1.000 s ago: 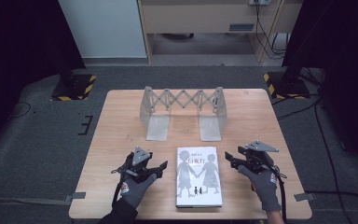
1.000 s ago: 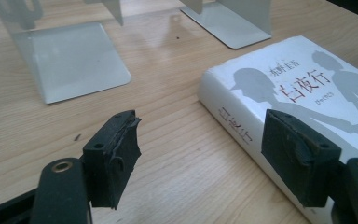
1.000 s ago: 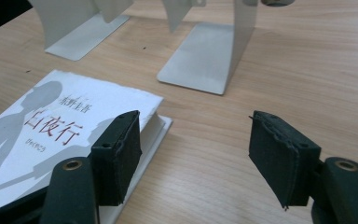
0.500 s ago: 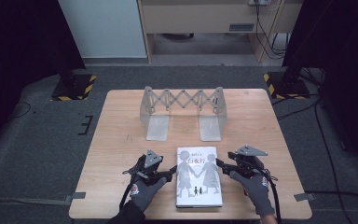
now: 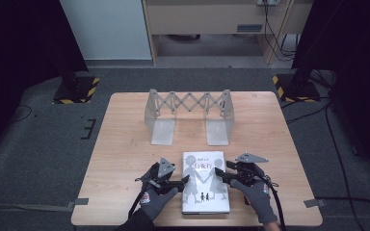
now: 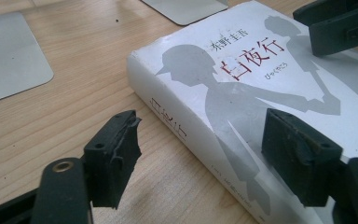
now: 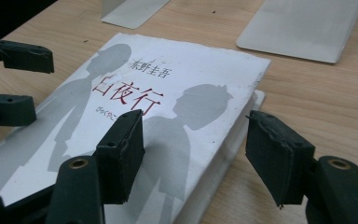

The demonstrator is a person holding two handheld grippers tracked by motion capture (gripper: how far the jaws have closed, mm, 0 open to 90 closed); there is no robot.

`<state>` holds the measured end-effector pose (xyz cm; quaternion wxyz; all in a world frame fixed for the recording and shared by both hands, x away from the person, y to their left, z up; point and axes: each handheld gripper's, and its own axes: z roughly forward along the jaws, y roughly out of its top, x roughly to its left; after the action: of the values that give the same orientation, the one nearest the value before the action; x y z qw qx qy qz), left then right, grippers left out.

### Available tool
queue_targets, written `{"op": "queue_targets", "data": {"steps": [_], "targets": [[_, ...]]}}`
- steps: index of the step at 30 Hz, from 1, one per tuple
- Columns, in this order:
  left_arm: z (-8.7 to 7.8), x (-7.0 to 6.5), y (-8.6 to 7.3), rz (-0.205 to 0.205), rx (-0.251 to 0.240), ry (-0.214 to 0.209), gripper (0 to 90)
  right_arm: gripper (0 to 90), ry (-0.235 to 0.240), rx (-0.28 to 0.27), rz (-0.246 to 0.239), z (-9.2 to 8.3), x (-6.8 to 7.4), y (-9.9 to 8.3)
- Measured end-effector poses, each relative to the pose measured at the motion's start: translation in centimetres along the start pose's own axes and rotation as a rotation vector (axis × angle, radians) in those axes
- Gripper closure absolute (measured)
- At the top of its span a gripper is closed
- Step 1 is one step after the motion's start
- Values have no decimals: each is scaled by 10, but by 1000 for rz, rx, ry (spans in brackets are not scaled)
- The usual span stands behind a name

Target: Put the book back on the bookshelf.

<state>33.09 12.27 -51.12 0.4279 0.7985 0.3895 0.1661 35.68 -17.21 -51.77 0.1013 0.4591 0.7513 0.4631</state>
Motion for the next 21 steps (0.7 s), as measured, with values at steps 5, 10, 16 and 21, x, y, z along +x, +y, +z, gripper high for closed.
{"op": "queue_targets", "data": {"steps": [5, 10, 16, 21], "targets": [[3, 2, -1, -30, 2, -26, 232, 356, 17, -7, 15, 4, 2, -2], [5, 2, -1, -46, 2, -40, 208, 334, 27, -19, 27, 7, 0, -3], [5, 4, -2, -55, -2, -53, 209, 329, 51, -26, 51, 11, -2, -4], [4, 5, -2, -62, -3, -58, 216, 352, 43, -52, 15, 7, 1, 0]]}}
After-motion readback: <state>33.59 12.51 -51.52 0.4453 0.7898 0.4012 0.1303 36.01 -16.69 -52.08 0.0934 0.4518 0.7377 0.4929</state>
